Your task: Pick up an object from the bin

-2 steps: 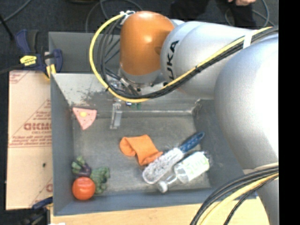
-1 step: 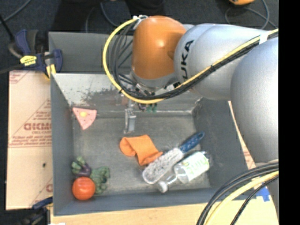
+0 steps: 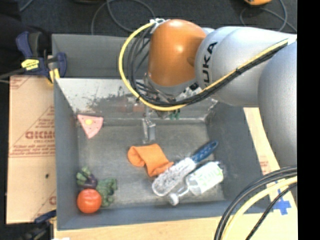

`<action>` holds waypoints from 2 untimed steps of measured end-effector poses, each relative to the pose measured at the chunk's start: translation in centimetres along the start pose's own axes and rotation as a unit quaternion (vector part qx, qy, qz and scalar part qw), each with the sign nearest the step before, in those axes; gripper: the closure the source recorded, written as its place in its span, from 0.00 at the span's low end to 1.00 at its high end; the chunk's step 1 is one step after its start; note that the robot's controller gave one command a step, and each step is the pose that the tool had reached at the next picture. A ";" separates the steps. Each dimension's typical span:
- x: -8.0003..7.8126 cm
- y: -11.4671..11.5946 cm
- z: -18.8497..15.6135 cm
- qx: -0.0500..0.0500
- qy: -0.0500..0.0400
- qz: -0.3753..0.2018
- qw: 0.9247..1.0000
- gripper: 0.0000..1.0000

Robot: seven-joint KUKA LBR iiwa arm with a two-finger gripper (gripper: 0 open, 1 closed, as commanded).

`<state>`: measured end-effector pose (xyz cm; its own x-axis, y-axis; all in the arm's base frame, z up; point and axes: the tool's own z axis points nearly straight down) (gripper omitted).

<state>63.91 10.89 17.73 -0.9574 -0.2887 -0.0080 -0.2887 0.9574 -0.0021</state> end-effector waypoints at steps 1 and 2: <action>4.2 -2.1 1.0 -0.001 0.001 0.106 0.994 0.00; 6.3 -3.4 1.0 0.000 0.002 0.079 0.997 0.00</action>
Offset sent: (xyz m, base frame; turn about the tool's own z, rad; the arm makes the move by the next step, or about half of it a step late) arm -0.0547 -0.0661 -0.0062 -0.2345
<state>58.84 5.82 16.71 -0.9909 -0.1346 -0.0037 -0.1346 0.9909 -0.0019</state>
